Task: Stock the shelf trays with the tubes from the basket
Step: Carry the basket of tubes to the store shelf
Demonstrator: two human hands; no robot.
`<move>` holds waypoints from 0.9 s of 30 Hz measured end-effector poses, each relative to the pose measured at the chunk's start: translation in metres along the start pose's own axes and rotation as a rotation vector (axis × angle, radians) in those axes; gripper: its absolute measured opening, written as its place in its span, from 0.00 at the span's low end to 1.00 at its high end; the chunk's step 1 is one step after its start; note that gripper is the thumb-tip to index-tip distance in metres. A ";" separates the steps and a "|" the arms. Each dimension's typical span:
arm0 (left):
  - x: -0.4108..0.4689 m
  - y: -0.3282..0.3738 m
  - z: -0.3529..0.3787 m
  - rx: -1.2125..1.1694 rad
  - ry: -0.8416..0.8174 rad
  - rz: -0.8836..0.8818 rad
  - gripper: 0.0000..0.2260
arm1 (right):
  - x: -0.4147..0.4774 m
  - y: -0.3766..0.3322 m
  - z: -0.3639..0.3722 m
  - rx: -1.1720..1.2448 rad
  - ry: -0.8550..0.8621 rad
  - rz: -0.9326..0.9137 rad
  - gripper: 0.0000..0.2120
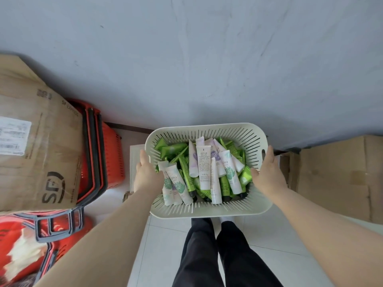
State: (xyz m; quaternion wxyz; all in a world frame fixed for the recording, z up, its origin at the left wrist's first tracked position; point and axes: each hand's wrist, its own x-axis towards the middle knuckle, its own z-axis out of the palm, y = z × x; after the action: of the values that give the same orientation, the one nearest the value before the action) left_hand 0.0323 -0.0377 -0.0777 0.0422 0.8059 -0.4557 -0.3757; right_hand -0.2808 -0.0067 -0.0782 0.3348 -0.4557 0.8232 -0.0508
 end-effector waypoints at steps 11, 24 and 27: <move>-0.011 -0.010 -0.008 -0.120 -0.036 -0.058 0.37 | -0.018 -0.003 -0.006 0.051 -0.048 -0.026 0.38; -0.139 -0.079 -0.008 -0.285 0.200 -0.271 0.30 | -0.064 -0.017 -0.023 -0.237 -0.215 -0.349 0.42; -0.192 -0.098 -0.002 -0.368 0.303 -0.338 0.25 | -0.086 -0.025 -0.024 -0.294 -0.242 -0.471 0.41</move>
State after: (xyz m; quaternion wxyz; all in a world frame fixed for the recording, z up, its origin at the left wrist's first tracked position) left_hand 0.0441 0.1656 -0.0081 0.1921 0.8962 -0.2277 -0.3288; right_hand -0.2467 0.0408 -0.0070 0.3398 -0.6805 0.6475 0.0472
